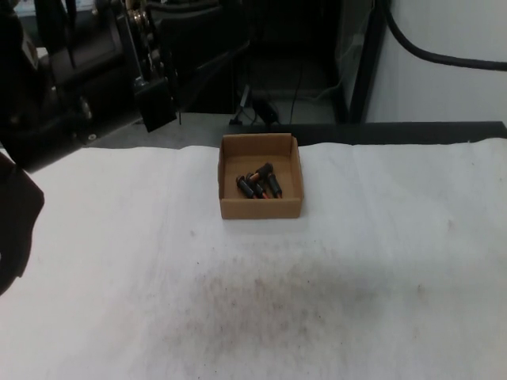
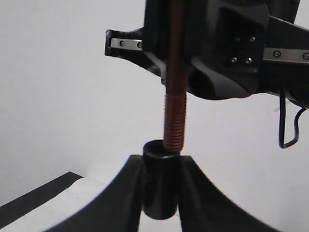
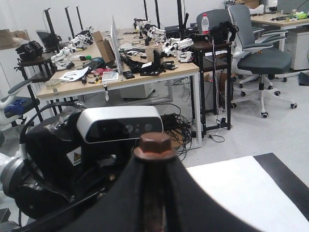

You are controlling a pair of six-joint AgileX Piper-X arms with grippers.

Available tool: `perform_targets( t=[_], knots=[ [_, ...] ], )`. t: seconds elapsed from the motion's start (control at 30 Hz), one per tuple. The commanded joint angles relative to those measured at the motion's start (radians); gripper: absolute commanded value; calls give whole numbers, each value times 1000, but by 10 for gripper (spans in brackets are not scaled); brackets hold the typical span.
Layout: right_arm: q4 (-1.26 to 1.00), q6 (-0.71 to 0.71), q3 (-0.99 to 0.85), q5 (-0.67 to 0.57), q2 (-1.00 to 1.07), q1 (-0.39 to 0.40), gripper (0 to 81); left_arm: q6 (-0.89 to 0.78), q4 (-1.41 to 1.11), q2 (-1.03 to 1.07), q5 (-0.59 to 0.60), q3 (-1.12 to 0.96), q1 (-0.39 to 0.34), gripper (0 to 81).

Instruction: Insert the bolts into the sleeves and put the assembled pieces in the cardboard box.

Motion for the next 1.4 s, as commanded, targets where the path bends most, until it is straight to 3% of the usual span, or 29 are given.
perform_targets(
  t=[0.0,0.33,0.67,1.1,1.2,1.33,1.37],
  knots=[
    [90,-38,-1,-15,-3,1,8,-16,-44,-7,-30,-19,3,4],
    [88,-45,-1,-7,-3,1,8,-55,-121,-7,-26,-19,3,4],
    [88,-69,-1,23,-3,1,8,-45,-163,-7,127,-19,3,4],
    [88,-69,-1,23,-3,1,0,-56,-232,-7,113,-19,3,4],
    [88,-69,-1,23,-3,1,125,-62,-232,-7,112,-19,3,4],
    [91,-60,-1,32,-3,1,448,-62,-232,-7,112,-19,3,4],
    [91,-45,-1,55,-3,1,491,-62,-232,-7,112,-19,3,4]
  ],
)
